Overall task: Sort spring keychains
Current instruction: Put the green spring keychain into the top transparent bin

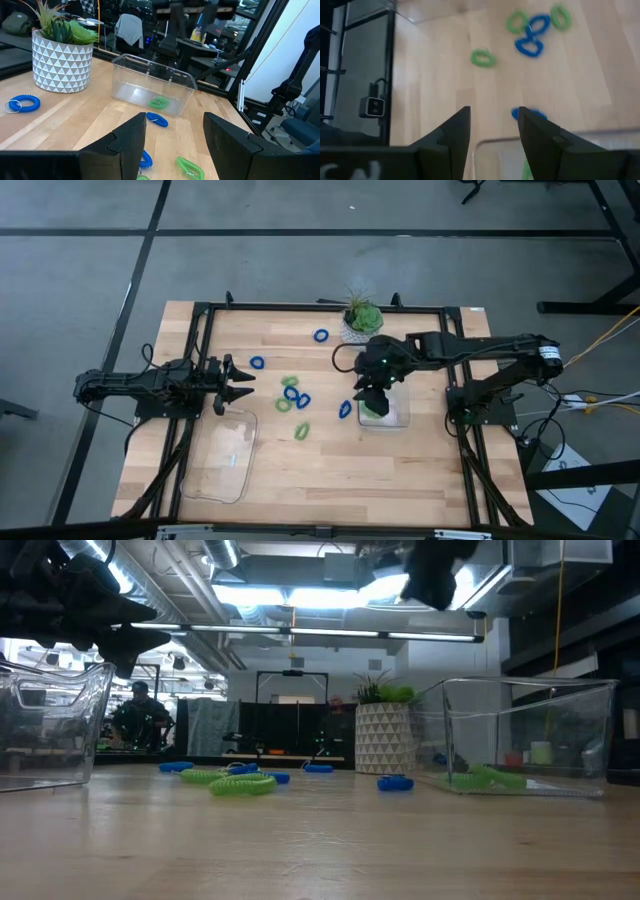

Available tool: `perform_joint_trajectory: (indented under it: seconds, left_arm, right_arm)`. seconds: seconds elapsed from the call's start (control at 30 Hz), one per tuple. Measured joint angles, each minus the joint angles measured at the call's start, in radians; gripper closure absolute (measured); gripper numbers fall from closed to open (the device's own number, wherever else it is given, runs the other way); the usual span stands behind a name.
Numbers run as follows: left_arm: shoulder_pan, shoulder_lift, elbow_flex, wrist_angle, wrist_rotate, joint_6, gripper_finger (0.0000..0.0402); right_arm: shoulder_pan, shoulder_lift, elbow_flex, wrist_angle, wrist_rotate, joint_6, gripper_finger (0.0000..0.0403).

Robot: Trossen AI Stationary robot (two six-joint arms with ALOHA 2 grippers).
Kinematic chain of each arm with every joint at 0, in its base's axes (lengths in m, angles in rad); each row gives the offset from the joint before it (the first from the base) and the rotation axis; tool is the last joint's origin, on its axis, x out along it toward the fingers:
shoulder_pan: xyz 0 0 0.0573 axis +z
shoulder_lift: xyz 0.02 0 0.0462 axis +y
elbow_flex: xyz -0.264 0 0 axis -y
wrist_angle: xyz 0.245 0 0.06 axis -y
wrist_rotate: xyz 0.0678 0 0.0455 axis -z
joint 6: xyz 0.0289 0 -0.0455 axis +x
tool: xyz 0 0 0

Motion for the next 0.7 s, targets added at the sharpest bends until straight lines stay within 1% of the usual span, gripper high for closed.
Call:
perform_joint_trajectory:
  seconds: [0.17, 0.3, 0.5, 0.7]
  left_arm:
    - [0.000, 0.000, 0.000, 0.000, 0.000, 0.000, 0.0208]
    - [0.000, 0.000, 0.000, 0.000, 0.000, 0.000, 0.0208]
    - [0.000, 0.000, 0.000, 0.000, 0.000, 0.000, 0.0208]
    - [0.000, 0.000, 0.000, 0.000, 0.000, 0.000, 0.0208]
  right_arm:
    - [0.051, 0.036, 0.074, 0.005, 0.024, -0.010, 0.0240]
    - [0.091, 0.082, 0.106, 0.011, 0.035, -0.028, 0.0240]
    - [0.136, 0.170, 0.139, 0.010, 0.034, -0.040, 0.0240]
    - [0.168, 0.268, 0.182, 0.010, 0.021, -0.091, 0.0240]
